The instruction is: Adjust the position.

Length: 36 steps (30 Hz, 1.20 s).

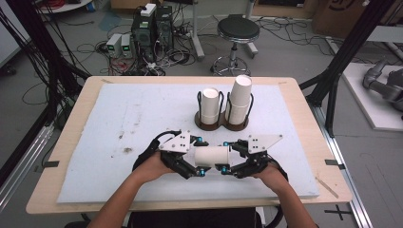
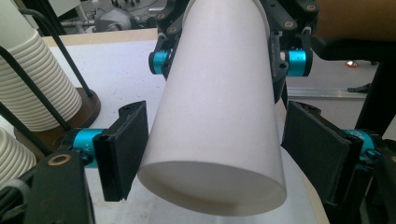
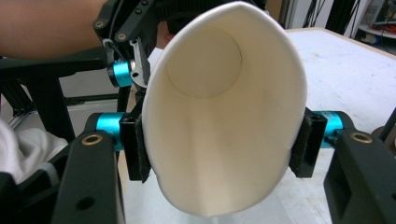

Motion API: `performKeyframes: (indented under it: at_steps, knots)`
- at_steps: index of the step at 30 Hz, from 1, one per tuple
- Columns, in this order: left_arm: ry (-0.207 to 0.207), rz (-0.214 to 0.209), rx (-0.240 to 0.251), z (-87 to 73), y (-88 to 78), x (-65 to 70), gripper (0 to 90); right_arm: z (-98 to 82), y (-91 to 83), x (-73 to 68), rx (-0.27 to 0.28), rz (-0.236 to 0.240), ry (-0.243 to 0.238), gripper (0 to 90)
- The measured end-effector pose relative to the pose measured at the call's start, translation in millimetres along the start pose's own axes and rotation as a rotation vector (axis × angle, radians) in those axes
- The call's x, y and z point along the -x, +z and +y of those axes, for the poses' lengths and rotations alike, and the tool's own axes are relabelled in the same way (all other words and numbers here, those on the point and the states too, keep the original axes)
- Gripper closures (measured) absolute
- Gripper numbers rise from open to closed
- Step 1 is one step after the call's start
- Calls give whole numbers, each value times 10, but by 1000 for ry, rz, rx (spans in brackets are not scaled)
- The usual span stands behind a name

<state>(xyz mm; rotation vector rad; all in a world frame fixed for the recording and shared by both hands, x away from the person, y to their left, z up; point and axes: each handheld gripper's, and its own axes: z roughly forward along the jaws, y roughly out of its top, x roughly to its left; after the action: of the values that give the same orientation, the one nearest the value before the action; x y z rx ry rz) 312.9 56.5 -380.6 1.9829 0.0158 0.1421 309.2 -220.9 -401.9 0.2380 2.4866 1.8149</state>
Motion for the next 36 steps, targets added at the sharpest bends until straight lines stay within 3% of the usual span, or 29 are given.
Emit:
performKeyframes:
  at_steps: [2,5,13,19,20,24,29,33,36]
  knots:
    - [-2,-5,-7,-11,12,-9,237,2,5,4,-7,0,5,381]
    - [-3,-15,-8,-49,35,-20,315,4,7,-1,-12,9,12,382]
    - [-22,-57,9,-102,43,-32,345,4,-2,20,13,21,38,339]
    - [-86,-76,104,-161,48,-48,357,17,-14,14,87,2,83,262]
    - [-100,-78,125,-177,46,-53,357,21,-19,14,118,-16,107,212]
    - [-133,-84,191,-226,39,-70,358,14,-35,35,158,-11,146,212]
    - [-169,-93,264,-259,31,-74,358,16,-29,28,169,-4,154,213]
    - [-164,-92,249,-269,47,-69,359,20,-34,34,179,18,126,295]
    - [-155,-83,218,-272,61,-59,360,18,-42,43,153,27,118,316]
